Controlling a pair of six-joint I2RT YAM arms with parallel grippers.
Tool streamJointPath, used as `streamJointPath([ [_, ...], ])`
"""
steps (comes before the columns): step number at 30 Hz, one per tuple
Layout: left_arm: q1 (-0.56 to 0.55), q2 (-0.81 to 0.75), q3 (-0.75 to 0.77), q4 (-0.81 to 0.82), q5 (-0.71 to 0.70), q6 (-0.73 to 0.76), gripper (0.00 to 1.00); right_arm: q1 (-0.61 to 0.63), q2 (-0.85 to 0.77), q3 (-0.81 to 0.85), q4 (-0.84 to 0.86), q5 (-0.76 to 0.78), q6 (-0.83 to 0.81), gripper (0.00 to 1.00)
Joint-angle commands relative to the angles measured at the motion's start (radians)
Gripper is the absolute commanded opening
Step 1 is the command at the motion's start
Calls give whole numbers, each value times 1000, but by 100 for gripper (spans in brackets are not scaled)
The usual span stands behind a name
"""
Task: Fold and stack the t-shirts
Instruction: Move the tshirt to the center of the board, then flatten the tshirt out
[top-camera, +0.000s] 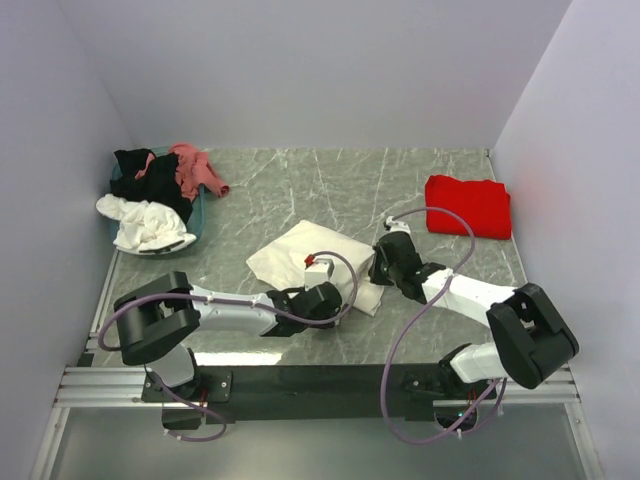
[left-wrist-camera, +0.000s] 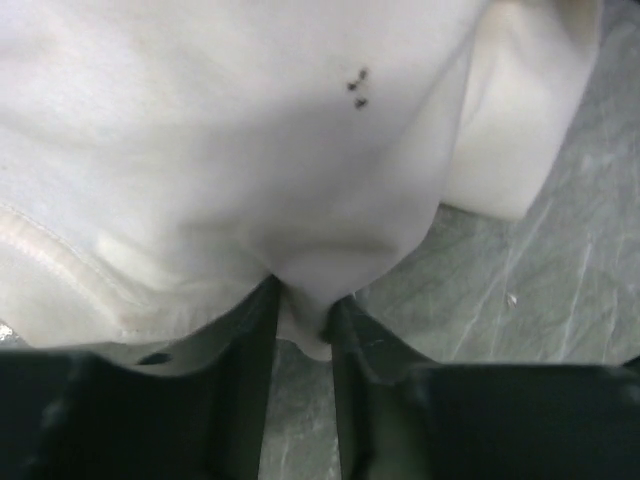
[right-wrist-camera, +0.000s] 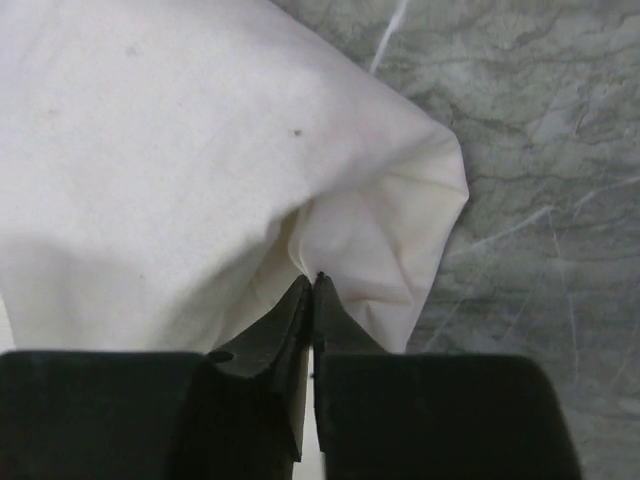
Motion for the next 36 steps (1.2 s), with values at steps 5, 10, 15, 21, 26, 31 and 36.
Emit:
streamJointPath([
  [5, 0, -33, 18, -31, -115, 36, 0, 7, -91, 111, -36, 79, -62, 0],
  [10, 98, -218, 36, -167, -179, 93, 0, 10, -206, 261, -198, 178, -135, 0],
  [15, 234, -563, 135, -282, -257, 212, 0, 5, -343, 482, -335, 254, -209, 0],
  [21, 343, -895, 197, -419, -429, 271, 13, 3, -563, 549, -404, 320, -229, 0],
  [26, 382, -917, 130, -536, -479, 187, 80, 3, -700, 428, -447, 341, -185, 0],
  [31, 381, -759, 29, -453, -296, 165, 80, 3, -598, 317, -520, 441, -96, 12],
  [36, 257, -642, -82, -404, -234, 79, 77, 0, -506, 233, -467, 430, -74, 37],
])
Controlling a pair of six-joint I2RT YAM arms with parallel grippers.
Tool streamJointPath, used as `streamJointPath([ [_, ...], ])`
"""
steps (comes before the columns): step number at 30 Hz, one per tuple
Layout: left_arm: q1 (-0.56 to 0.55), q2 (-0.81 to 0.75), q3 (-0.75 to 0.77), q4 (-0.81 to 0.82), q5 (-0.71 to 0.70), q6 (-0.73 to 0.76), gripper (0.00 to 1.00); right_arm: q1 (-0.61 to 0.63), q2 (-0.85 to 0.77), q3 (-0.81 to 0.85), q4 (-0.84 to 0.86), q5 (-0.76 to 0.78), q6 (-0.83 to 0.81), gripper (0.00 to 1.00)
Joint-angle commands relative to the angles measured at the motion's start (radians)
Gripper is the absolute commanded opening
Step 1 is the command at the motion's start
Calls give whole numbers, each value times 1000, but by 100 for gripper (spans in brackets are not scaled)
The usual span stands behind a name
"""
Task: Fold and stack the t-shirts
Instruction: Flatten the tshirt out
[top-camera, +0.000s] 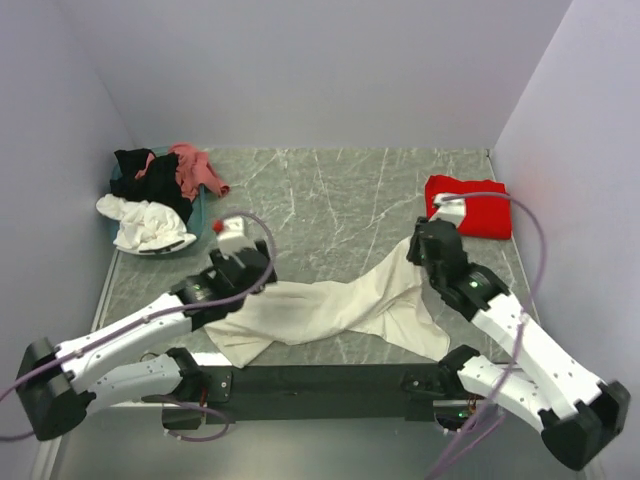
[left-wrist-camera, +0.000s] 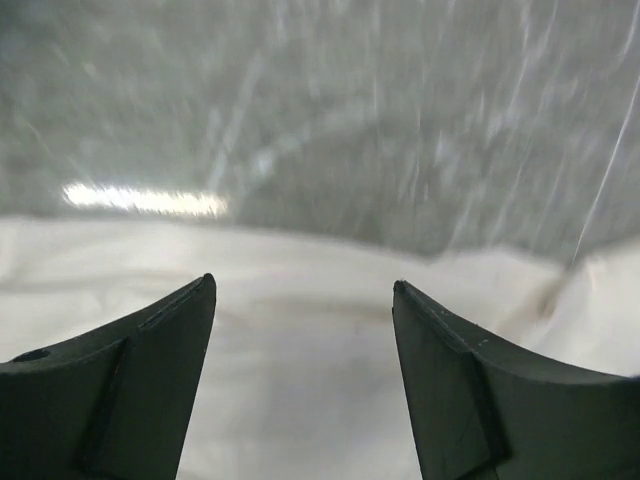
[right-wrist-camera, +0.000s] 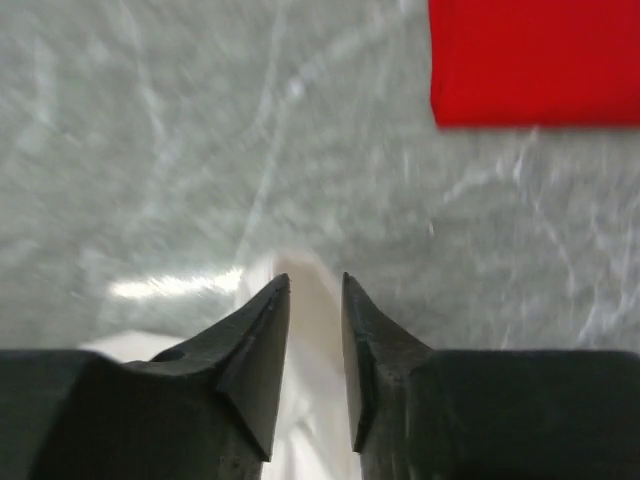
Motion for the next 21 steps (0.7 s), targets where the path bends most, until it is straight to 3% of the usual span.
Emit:
streamJointPath([
  [1, -102, 6, -45, 15, 60, -88, 77, -3, 27, -26, 15, 28, 41, 40],
  [3, -173, 25, -71, -5, 68, -129, 77, -2, 44, -31, 38, 4, 42, 47],
  [8, -328, 62, -127, -46, 59, -283, 77, -2, 64, -85, 120, -194, 39, 52],
  [14, -352, 166, -167, 76, 183, -306, 79, -2, 166, -194, 224, -381, 103, 53],
  [21, -392, 282, -128, 98, 178, -313, 82, 0, 280, -203, 172, -262, 174, 62],
])
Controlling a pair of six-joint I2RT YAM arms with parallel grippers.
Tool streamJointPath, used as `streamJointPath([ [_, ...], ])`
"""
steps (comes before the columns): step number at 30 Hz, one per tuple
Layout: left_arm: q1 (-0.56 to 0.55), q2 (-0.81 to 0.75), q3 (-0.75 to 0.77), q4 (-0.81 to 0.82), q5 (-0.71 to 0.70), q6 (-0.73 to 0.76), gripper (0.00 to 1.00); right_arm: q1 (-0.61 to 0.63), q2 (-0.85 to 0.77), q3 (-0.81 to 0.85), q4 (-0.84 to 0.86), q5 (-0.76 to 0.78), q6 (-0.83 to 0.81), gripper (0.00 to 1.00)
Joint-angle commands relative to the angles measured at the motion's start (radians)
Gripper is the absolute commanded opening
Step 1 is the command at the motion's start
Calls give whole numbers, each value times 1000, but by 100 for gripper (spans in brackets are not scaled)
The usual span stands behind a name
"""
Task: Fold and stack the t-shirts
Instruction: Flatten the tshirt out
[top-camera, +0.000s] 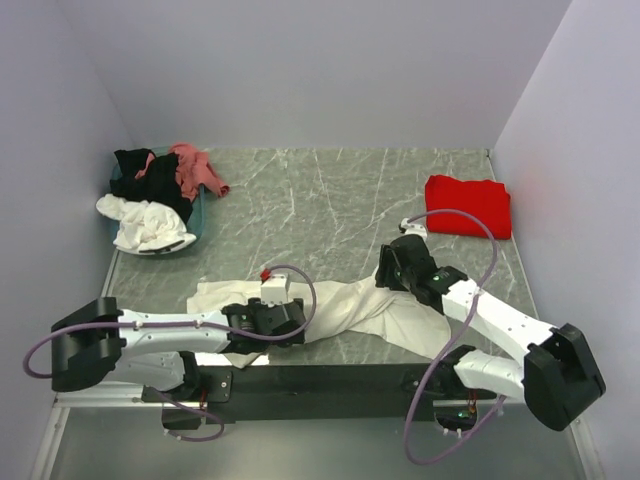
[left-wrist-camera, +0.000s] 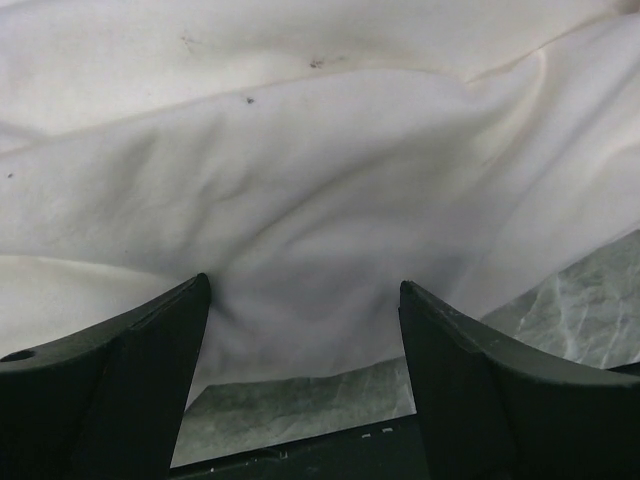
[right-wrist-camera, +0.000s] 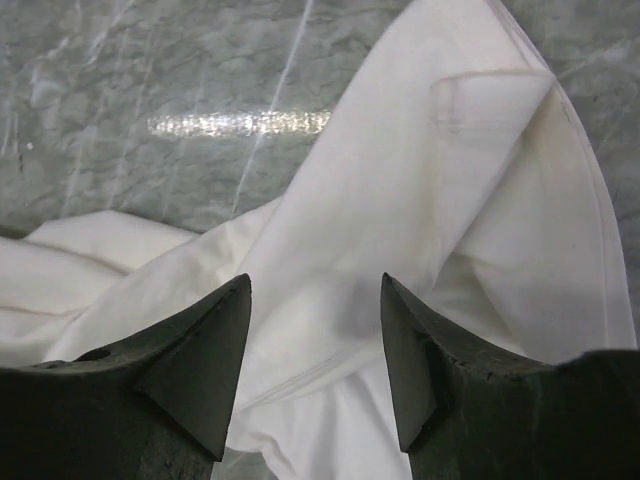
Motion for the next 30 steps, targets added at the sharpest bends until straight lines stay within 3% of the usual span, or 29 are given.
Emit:
streamJointPath([
  [1, -12, 50, 43, 52, 25, -20, 82, -1, 27, 31, 8, 72, 55, 62],
  [12, -25, 112, 37, 83, 41, -30, 81, -46, 188, 66, 17, 181, 89, 65],
  [18, -23, 86, 23, 56, 22, -43, 81, -70, 173, 80, 11, 189, 85, 66],
  [30, -23, 46, -9, 31, 1, -66, 80, -257, 169, 92, 48, 60, 72, 65],
])
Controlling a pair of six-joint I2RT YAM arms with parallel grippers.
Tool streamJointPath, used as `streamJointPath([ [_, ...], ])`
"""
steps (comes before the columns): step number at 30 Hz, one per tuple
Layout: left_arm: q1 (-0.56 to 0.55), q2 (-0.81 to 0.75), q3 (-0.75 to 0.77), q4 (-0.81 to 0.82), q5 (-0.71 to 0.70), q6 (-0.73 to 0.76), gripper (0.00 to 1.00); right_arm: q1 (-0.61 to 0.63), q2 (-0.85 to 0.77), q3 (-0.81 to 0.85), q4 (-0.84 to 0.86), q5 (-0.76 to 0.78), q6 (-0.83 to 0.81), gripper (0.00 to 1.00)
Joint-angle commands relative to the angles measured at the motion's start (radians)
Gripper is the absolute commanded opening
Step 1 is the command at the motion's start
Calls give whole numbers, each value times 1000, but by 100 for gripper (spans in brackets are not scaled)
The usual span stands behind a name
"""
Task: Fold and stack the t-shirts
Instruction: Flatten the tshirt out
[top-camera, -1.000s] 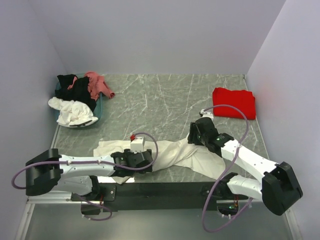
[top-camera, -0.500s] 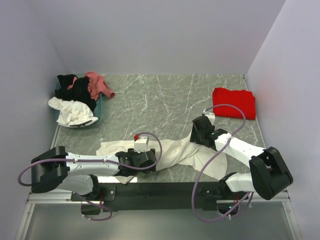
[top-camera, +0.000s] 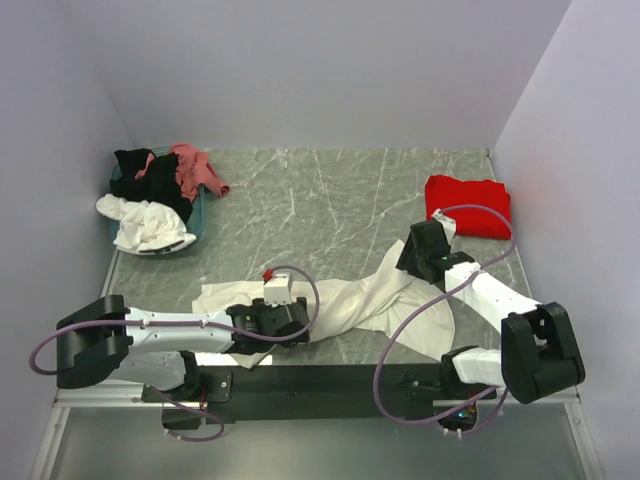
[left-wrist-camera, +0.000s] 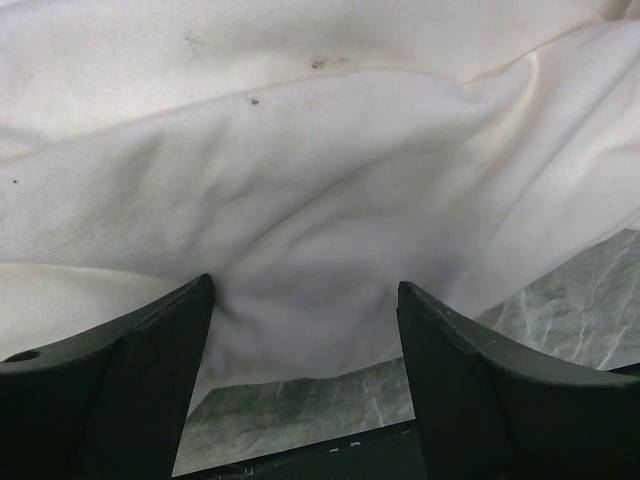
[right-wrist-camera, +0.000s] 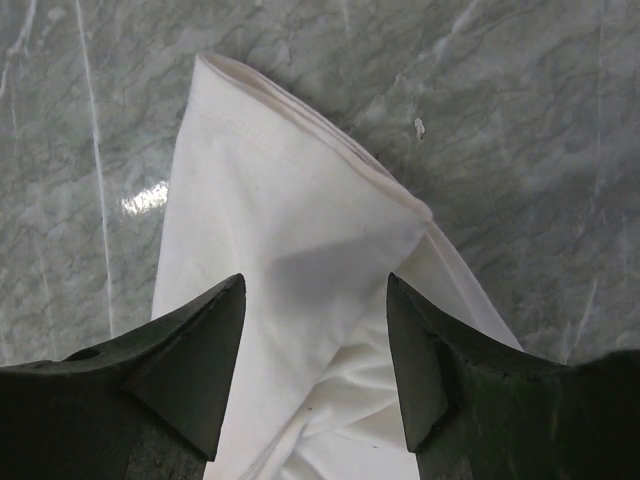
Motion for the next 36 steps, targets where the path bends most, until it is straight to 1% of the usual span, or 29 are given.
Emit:
streamJointPath([
  [1, -9, -21, -23, -31, 4, -32, 80, -15, 10, 49, 25, -14, 5, 65],
  [10, -9, -43, -32, -50, -5, -37, 80, -24, 130, 46, 57, 0, 27, 65],
  [12, -9, -55, -37, -54, -14, -39, 81, -26, 139, 49, 59, 6, 28, 60],
  [13, -9, -61, -36, -57, -16, -37, 81, -26, 136, 49, 60, 10, 28, 54],
  [14, -9, -72, -34, -63, -23, -35, 81, -26, 113, 49, 60, 11, 28, 41],
  [16, -6, -84, -32, -68, -43, -32, 79, -26, 78, 58, 48, 25, 28, 28],
  [17, -5, -95, -31, -66, -49, -25, 78, -26, 38, 66, 30, 32, 25, 13],
  [18, -2, -98, -34, -54, -54, -19, 74, -26, 15, 83, 16, 51, 24, 4],
  [19, 15, -102, -37, -45, -54, -9, 71, -24, -28, 95, 0, 62, 22, 0],
  [20, 26, -104, -40, -34, -54, 15, 67, -26, -51, 109, -35, 71, 14, 0],
  [21, 55, -102, -48, -4, -46, 32, 59, -24, -73, 135, -52, 78, 8, 0],
  [23, 90, -93, -54, 32, -34, 84, 50, -24, -134, 176, -99, 86, -7, 0],
  [24, 124, -89, -59, 50, -17, 102, 42, -24, -155, 187, -112, 82, -12, 0],
  [26, 153, -76, -54, 95, -2, 154, 35, -24, -218, 219, -153, 79, -25, 0],
  [27, 174, -73, -33, 99, 1, 173, 28, -24, -241, 232, -165, 76, -29, 0],
  [28, 187, -67, -16, 96, -3, 193, 25, -24, -284, 244, -178, 79, -33, 0],
  [29, 202, -67, 33, 90, -8, 237, 18, -23, -307, 274, -200, 79, -41, 0],
  [31, 240, -72, 88, 81, -25, 315, 9, -24, -359, 310, -240, 79, -55, 0],
  [32, 256, -76, 143, 81, -25, 342, 1, -24, -372, 349, -254, 72, -61, 0],
  [34, 294, -85, 202, 73, -17, 398, 0, -24, -390, 388, -299, 53, -76, 0],
  [36, 299, -98, 273, 55, -23, 422, 4, -23, -393, 434, -325, 52, -82, 0],
])
